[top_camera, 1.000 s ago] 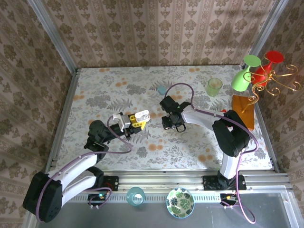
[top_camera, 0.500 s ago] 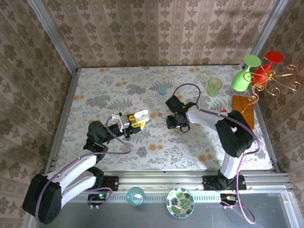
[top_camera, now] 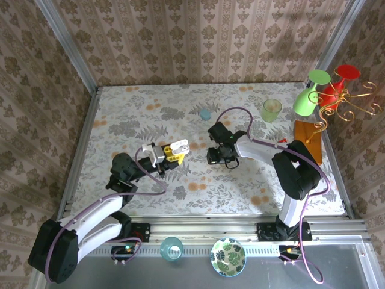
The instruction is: Insert wireless bluetooth earbuds into charging case
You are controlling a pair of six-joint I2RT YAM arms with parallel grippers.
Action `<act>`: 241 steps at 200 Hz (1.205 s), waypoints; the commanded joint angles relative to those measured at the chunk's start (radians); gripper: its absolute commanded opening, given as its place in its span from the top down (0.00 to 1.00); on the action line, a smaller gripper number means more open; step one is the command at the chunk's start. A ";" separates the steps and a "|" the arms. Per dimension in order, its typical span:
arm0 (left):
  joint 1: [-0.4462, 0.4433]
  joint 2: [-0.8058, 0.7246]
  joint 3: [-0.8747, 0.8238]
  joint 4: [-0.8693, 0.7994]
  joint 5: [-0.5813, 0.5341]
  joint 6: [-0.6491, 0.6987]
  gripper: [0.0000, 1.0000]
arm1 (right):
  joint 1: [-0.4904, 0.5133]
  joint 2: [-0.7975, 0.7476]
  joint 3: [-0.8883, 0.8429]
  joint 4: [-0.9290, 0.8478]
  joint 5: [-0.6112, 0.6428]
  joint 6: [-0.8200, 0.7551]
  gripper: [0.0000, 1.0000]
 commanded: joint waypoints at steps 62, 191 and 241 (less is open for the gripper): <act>-0.010 0.030 0.031 0.047 0.014 0.002 0.95 | 0.014 0.014 0.016 0.037 -0.031 -0.008 0.59; -0.010 -0.012 0.032 -0.007 0.004 0.018 0.96 | -0.086 0.110 0.039 0.020 -0.090 -0.108 0.46; -0.011 0.019 0.039 0.021 0.013 0.015 0.95 | -0.060 0.013 -0.056 0.022 -0.141 -0.070 0.47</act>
